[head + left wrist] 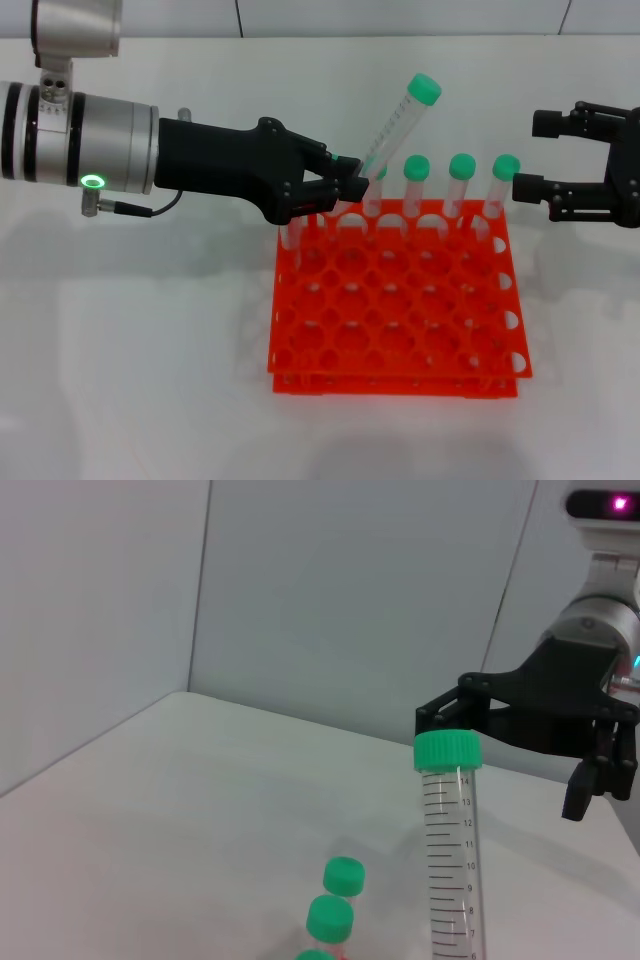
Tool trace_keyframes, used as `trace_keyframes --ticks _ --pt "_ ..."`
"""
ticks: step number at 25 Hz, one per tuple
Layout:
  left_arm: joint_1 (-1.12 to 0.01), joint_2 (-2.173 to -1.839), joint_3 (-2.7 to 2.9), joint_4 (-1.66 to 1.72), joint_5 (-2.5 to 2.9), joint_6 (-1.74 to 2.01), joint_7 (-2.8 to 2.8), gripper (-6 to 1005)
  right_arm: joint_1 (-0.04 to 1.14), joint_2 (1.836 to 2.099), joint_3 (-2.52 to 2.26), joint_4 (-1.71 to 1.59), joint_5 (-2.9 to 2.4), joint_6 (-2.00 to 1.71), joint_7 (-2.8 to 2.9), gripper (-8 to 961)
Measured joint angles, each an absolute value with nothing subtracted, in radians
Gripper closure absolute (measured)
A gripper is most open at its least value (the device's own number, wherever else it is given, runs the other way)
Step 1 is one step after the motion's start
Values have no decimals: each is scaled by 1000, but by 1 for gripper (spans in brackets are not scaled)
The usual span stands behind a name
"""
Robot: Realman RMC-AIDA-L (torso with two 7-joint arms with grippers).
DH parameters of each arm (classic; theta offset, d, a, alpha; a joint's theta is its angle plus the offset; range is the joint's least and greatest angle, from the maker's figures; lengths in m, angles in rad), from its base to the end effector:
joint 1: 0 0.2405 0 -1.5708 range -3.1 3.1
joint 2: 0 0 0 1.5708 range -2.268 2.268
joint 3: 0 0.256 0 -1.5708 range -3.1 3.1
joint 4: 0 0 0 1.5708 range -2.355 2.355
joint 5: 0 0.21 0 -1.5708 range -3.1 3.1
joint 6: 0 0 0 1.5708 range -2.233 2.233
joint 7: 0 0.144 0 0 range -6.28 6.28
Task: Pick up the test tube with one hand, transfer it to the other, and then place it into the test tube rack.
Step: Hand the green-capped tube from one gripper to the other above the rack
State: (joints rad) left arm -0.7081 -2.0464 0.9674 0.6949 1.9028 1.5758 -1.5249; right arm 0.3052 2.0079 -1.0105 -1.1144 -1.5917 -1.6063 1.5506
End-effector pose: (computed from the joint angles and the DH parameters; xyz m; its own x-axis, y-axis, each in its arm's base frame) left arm -0.1794 0.3615 -0.0143 0.8809 0.2434 0.4060 0.2601 -0.9655 0.0147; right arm 0.2221 0.3123 0.0703 0.8100 -0.1312 -0.5715 -0.3112 -0.9222 -0.2294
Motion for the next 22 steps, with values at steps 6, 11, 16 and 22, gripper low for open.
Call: trace_keyframes --ticks 6,11,16,22 --pt "-709 -2050 969 695 1903 1587 -1511 802 321 2009 -1012 -1114 -1584 -1606 1551 144" --pt "-714 -2053 981 695 1902 1593 -1511 802 326 2009 -1021 -1114 -1567 -1606 1551 145" --pt "-718 -2056 982 695 1900 1600 -1511 802 339 2011 -1047 -1114 -1551 -1608 1551 146" --pt "-721 -2060 983 698 1900 1609 -1514 801 351 2011 -1072 -1114 -1520 -1609 1548 147"
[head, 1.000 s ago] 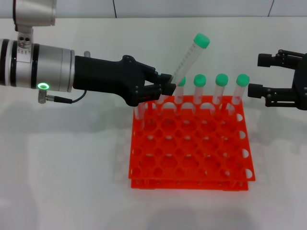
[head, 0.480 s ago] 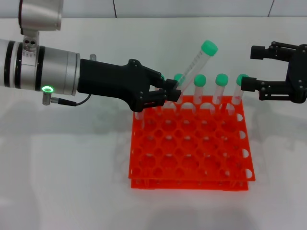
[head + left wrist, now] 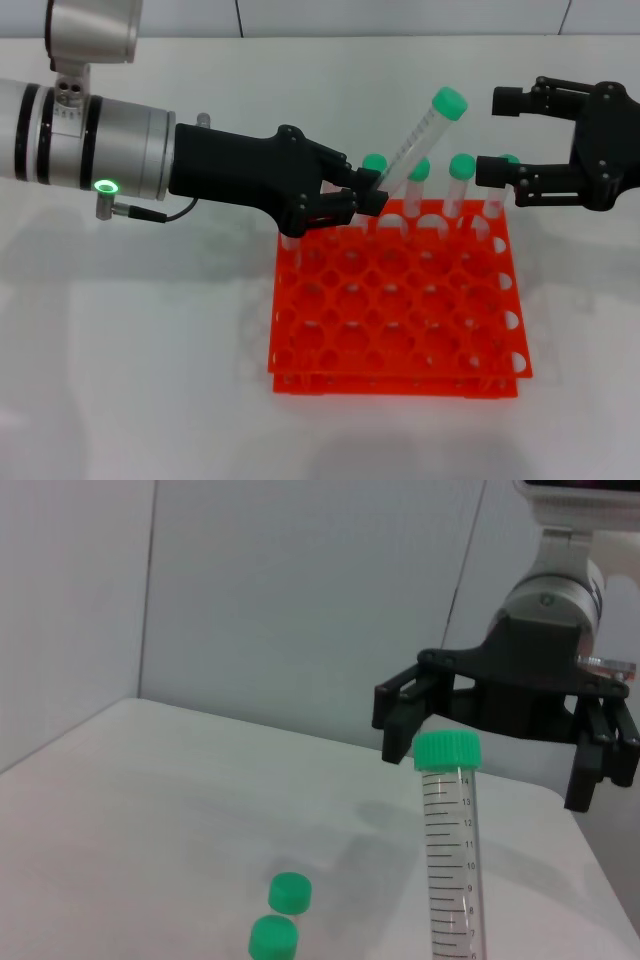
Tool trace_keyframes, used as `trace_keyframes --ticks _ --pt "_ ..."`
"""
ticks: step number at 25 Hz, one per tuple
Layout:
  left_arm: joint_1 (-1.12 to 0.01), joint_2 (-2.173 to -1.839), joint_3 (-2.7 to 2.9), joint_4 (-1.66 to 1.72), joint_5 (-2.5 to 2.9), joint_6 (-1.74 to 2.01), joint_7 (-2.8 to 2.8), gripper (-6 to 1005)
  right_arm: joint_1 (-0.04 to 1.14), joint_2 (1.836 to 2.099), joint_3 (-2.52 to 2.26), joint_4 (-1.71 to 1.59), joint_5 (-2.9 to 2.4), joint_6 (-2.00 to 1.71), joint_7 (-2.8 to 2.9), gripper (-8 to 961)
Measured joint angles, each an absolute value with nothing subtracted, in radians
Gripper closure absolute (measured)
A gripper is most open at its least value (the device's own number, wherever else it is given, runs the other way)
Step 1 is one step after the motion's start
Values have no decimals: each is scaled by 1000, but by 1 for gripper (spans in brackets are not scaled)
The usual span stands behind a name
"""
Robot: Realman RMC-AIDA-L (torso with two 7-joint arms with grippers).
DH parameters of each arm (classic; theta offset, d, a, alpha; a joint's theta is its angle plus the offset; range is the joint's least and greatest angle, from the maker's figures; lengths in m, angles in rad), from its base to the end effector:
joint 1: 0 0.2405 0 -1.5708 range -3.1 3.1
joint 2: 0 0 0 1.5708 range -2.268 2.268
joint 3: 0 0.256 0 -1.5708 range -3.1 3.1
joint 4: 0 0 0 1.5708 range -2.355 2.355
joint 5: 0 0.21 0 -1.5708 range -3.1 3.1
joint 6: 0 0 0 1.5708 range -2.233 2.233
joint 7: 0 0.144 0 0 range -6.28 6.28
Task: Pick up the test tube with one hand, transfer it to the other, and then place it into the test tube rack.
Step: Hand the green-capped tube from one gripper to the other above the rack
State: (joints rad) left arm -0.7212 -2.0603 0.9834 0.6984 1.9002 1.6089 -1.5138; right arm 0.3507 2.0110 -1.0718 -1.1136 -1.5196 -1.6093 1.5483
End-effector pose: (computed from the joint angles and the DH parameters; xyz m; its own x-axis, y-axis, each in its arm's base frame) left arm -0.1696 0.3558 -0.0207 0.8869 0.2190 0.4068 0.2145 -0.9750 0.0573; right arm 0.1939 0.3187 0.0624 0.7890 -0.0781 -0.6094 -0.2369 -0.9538 -0.1845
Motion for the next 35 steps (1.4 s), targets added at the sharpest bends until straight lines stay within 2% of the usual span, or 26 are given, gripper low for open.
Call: trace_keyframes --ticks 30,35 --pt "-712 -2075 1011 686 1915 1603 -1521 799 365 2013 -1101 -1076 -1516 -1597 1548 153" --pt "-715 -2076 1011 686 1918 1602 -1522 799 374 2014 -1115 -1075 -1515 -1597 1548 326"
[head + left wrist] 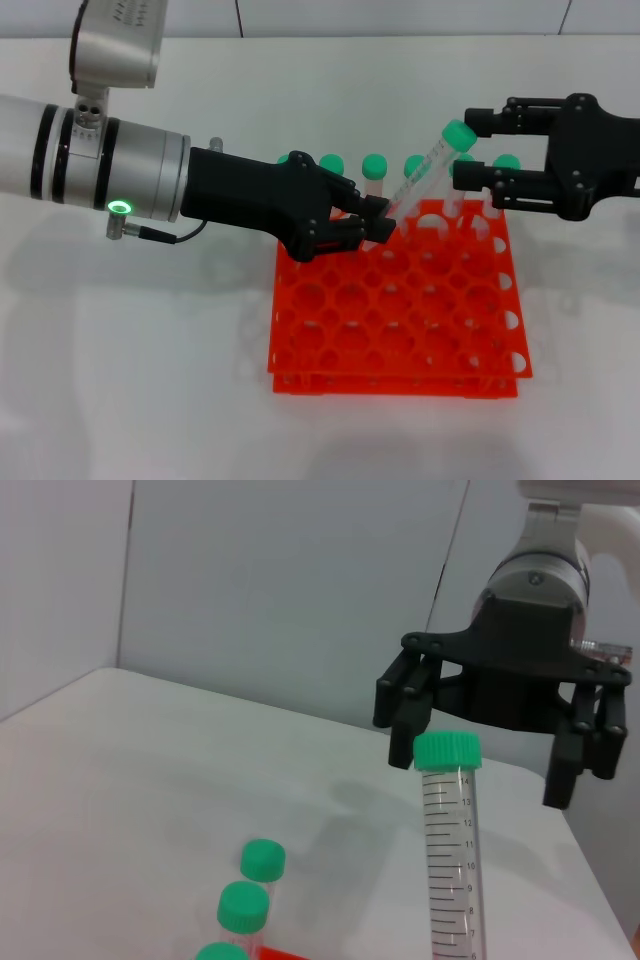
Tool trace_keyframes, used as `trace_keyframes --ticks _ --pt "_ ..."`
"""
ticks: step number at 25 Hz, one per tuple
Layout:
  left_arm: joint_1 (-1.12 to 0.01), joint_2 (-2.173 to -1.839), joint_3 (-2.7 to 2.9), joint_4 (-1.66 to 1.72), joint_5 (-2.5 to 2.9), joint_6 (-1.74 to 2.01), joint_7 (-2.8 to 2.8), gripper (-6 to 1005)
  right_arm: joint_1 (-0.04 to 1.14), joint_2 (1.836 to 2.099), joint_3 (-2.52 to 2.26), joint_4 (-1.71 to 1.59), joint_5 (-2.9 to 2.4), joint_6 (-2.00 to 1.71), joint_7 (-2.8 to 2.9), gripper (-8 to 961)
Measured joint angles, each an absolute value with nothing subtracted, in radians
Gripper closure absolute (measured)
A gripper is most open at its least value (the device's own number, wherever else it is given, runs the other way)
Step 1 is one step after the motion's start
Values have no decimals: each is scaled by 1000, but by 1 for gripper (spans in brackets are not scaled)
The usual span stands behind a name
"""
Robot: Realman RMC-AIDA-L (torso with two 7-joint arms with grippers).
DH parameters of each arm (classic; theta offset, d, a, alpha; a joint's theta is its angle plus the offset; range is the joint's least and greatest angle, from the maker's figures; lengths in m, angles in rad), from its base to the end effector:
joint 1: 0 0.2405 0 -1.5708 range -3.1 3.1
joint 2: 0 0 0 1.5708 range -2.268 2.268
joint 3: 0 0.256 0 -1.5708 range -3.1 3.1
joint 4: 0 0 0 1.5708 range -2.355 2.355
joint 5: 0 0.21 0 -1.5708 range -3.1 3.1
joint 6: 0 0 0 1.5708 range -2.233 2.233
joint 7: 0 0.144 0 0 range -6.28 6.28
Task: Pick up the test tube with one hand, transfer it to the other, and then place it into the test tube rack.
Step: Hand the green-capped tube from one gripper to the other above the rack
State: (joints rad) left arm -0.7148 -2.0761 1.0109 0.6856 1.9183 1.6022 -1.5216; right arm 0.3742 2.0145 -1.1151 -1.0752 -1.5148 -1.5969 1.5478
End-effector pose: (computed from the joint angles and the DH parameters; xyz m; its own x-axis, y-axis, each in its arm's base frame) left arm -0.1725 0.3482 -0.0329 0.8926 0.2446 0.3788 0.2271 -0.9696 0.0909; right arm 0.1888 0.3208 0.0486 0.7872 -0.1025 -0.6081 -0.2329 -0.9625 -0.1392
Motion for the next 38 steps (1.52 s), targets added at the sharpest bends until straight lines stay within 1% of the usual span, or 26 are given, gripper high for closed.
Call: trace_keyframes --ticks 8,24,30,38 --pt "-718 -2076 1012 686 1923 1603 -1522 798 396 2019 -1128 -1049 -1514 -1582 1538 385" --pt "-721 -2075 1020 689 1924 1604 -1522 797 414 2017 -1129 -1037 -1514 -1565 1527 494" --pt "-722 -2075 1020 692 1924 1606 -1522 797 414 2017 -1129 -1036 -1514 -1559 1525 678" --pt "-725 -2075 1023 690 1924 1603 -1521 796 414 2017 -1129 -1035 -1514 -1555 1524 678"
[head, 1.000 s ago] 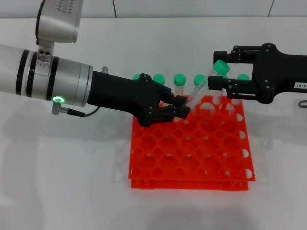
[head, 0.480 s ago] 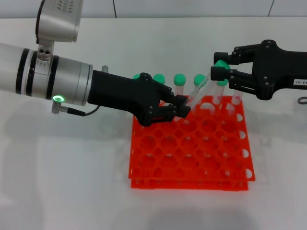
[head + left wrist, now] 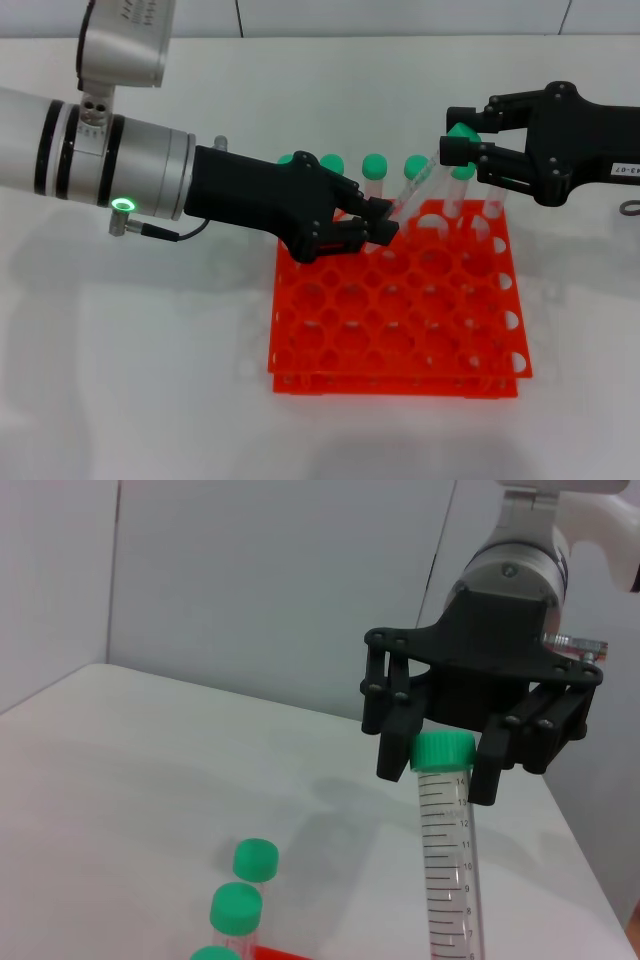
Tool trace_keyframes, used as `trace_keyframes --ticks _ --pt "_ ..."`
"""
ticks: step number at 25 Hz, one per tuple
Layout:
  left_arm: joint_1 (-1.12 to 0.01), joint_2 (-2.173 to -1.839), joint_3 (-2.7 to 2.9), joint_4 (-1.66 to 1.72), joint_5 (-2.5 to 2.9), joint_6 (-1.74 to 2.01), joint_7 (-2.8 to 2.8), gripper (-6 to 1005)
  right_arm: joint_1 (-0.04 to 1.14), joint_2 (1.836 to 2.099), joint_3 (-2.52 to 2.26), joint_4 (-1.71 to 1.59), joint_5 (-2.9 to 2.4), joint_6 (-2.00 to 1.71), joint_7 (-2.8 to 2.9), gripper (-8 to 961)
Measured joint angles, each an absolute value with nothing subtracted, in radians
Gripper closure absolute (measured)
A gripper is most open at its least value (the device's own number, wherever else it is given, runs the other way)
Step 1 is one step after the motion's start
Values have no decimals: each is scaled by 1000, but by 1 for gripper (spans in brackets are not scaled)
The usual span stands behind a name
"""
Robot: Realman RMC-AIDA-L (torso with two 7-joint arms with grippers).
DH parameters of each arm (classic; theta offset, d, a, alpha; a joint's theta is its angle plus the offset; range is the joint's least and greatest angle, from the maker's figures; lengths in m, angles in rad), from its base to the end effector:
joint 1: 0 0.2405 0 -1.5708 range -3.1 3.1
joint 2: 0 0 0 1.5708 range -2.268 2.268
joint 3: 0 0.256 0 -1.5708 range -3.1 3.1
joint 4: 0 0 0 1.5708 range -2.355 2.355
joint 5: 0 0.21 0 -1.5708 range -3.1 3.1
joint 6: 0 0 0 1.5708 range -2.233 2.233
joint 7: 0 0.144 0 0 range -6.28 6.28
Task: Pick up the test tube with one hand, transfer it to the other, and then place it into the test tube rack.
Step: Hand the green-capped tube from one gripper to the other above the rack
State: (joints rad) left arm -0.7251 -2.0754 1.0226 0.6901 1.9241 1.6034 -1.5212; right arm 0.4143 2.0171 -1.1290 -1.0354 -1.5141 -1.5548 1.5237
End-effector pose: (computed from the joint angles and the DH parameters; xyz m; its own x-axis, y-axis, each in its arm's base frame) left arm -0.1690 0.3490 -0.0339 0.9023 0.2286 0.3655 0.2083 -0.9735 0.0947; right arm 0.1825 0.3318 0.0411 0.7899 -0.0891 -0.6068 -0.2258 -0.9621 -0.1527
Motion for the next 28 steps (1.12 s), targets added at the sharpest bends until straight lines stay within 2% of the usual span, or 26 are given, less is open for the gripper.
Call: trace_keyframes --ticks 18,24,28 --pt "-730 -2078 1098 694 1921 1607 -1558 795 413 2019 -1129 -1044 -1515 -1560 1523 679" --pt "-728 -2078 1098 707 1916 1611 -1566 558 412 2019 -1130 -1046 -1515 -1559 1523 679" --pt "-730 -2075 1093 712 1916 1610 -1612 351 411 2019 -1131 -1046 -1515 -1558 1523 679"
